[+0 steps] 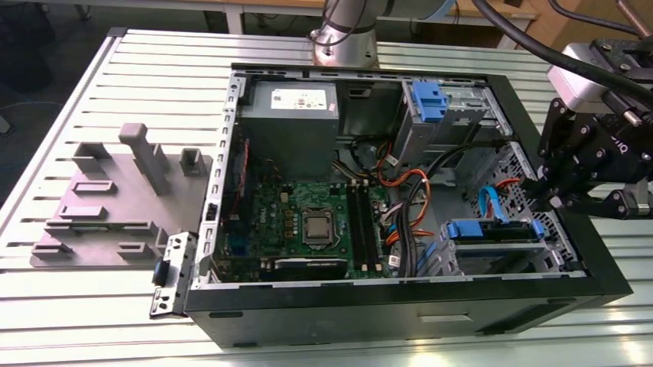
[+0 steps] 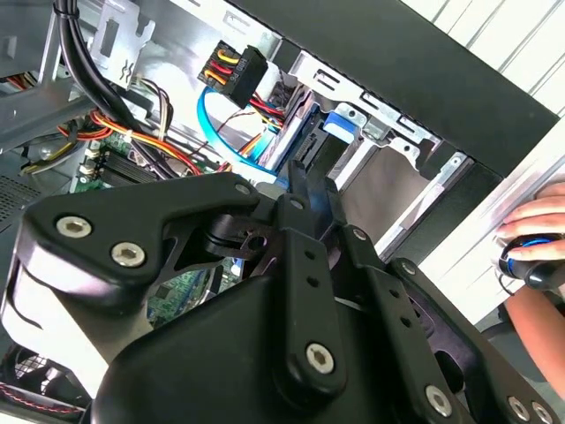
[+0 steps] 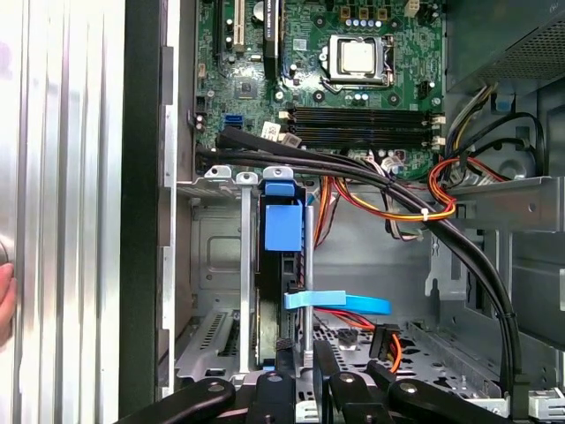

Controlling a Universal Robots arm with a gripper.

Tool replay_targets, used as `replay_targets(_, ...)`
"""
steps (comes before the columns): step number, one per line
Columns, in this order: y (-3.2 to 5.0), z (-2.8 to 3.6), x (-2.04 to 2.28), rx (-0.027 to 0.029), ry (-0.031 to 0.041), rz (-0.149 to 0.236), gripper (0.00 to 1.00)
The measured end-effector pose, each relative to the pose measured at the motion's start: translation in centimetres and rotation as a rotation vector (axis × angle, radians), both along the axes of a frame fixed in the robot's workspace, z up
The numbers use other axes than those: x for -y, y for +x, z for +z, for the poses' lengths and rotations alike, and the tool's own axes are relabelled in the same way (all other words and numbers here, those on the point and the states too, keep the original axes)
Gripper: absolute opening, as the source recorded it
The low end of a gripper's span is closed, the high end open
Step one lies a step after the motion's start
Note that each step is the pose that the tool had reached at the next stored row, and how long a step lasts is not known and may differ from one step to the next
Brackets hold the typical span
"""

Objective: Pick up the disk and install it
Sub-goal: 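Insert the second disk wire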

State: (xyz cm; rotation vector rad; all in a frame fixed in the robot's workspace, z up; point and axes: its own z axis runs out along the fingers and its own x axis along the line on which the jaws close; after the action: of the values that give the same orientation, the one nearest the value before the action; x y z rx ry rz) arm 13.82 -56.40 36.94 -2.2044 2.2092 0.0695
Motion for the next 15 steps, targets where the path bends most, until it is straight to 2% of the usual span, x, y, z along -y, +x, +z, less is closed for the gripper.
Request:
replay_targets(6,0.0,0.0,-0.34,0.0,0.0,0.0,0.23)
replay_targets(15,0.0,-0.08,-1.4,0.0,0.0,0.0,0.23)
